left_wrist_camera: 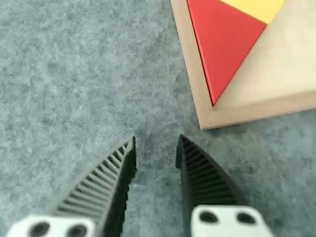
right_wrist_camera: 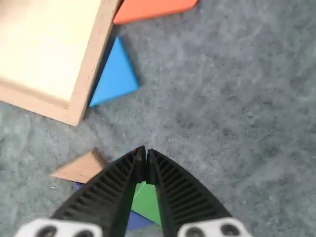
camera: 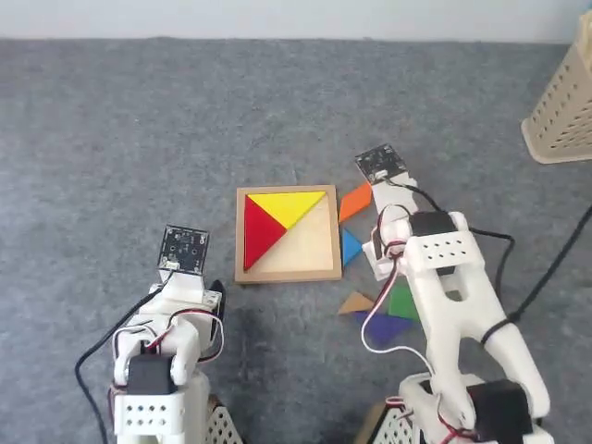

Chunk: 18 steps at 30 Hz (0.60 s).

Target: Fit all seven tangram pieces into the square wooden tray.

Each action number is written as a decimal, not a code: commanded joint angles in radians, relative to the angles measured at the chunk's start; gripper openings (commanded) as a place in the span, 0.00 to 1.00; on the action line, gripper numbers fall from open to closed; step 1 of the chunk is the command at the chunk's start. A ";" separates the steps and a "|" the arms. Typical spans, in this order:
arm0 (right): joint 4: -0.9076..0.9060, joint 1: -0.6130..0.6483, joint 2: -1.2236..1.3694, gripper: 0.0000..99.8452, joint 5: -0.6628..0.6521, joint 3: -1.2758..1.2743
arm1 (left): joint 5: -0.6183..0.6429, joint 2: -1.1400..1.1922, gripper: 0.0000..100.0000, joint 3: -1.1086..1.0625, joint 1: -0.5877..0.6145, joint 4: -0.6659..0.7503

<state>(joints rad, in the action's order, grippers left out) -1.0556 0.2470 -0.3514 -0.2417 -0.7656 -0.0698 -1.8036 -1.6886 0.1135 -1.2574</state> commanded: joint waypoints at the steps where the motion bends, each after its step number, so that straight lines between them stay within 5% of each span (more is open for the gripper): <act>1: 0.015 0.013 -0.008 0.02 0.025 0.032 | 0.008 -0.015 0.13 0.004 0.000 -0.005; 10: -0.010 0.082 0.314 0.23 0.275 0.466 | 0.008 -0.015 0.13 0.004 0.000 -0.005; 18: -0.002 0.111 0.598 0.20 0.583 0.706 | 0.008 -0.015 0.13 0.004 0.000 -0.005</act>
<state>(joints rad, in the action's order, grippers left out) -1.0556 0.3514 0.2148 0.2386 -0.1642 -0.0698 -1.8036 -1.6886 0.1135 -1.2574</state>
